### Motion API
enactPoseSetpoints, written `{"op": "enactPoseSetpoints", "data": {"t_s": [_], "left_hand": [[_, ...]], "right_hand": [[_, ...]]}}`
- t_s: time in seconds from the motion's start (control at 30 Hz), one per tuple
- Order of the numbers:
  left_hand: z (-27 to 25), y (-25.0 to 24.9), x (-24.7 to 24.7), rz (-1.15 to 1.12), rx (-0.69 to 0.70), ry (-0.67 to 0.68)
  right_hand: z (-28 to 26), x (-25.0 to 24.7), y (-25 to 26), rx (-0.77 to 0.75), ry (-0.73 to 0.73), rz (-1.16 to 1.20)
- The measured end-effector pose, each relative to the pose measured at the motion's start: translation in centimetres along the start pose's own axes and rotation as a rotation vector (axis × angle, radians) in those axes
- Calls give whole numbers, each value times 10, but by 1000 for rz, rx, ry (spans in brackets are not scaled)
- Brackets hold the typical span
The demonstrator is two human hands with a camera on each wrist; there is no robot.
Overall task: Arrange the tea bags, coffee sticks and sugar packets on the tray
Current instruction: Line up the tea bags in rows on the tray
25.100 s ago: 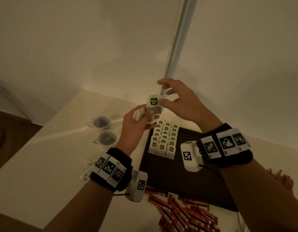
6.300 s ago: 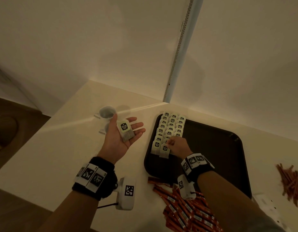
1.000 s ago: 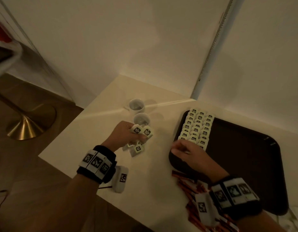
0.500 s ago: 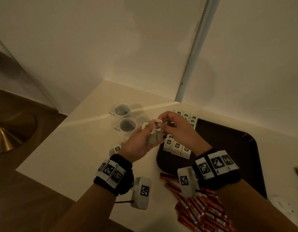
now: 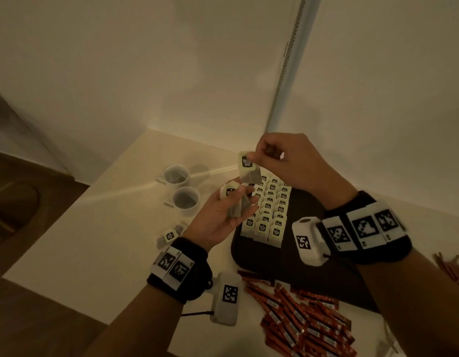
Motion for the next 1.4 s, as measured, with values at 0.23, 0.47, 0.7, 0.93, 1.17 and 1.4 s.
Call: {"op": "enactPoseSetpoints", "data": {"t_s": [0.23,0.47,0.7,0.93,1.17,1.4], "left_hand": [[3,-3,24,-47,70,69],[4,-4,26,-29,122,61],[6,-4,23,-33,175,-13],[10,-5,18,-41,195,-50],[12,0,17,29,209,-72],[14,-1,19,61,215,-103]], "right_hand": [[10,-10,17,-118,112,-258],[13,-8,6,125,157,137],[15,-10,7,103,103,37],[12,-12,-2,120,79,25],[11,-8,-8,132,104,61],[12,-5,-10,142,84,214]]}}
Point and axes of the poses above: each hand's wrist, its own z-axis towards the middle knuckle, its own x-axis out of the palm, y = z × x, the point moved 4 cm from there along z, towards the middle knuckle, and after that the axes turned 6 degrees about -x, right-handed, at the moved point
